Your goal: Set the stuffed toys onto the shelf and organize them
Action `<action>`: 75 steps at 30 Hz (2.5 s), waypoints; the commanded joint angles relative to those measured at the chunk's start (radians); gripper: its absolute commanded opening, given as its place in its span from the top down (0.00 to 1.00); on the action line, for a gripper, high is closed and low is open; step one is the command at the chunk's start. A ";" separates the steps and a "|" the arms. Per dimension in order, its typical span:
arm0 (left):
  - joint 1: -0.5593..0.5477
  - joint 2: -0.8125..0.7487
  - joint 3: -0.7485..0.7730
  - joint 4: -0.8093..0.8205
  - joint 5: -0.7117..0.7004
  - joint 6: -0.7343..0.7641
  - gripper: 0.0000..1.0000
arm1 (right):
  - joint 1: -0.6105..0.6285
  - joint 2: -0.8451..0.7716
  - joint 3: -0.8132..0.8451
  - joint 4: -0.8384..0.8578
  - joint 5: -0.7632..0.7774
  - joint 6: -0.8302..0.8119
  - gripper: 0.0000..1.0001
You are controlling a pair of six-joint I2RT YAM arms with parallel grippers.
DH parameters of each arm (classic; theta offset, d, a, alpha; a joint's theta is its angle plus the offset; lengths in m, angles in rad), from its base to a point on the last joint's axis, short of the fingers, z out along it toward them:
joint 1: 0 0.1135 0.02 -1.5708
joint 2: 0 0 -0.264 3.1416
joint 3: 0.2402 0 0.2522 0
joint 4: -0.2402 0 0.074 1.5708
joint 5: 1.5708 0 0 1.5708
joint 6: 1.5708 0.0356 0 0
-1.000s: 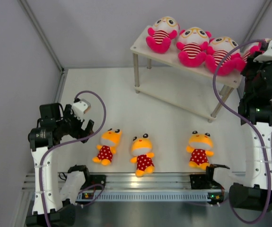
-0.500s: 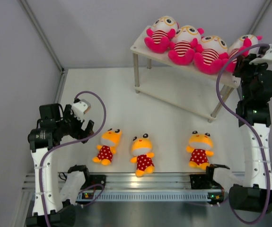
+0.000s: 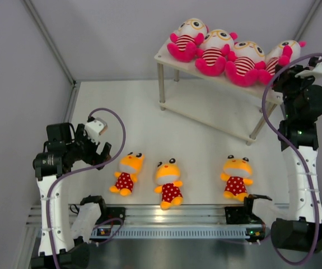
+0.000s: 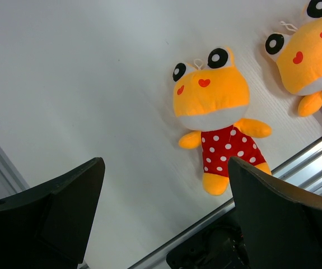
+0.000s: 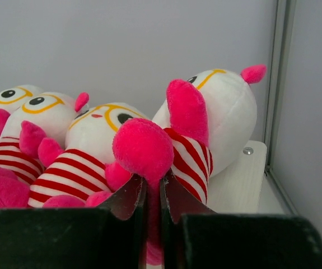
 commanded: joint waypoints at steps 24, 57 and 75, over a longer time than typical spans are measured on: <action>-0.001 -0.017 -0.016 0.036 0.025 0.009 0.03 | -0.016 0.009 -0.119 0.102 -0.108 0.175 1.00; -0.003 -0.017 -0.019 0.034 0.048 0.008 0.03 | -0.015 -0.129 0.073 -0.352 0.163 -0.012 0.11; -0.010 -0.023 -0.134 0.034 -0.127 -0.058 0.03 | 0.002 -0.244 0.257 -0.383 -0.705 0.062 0.16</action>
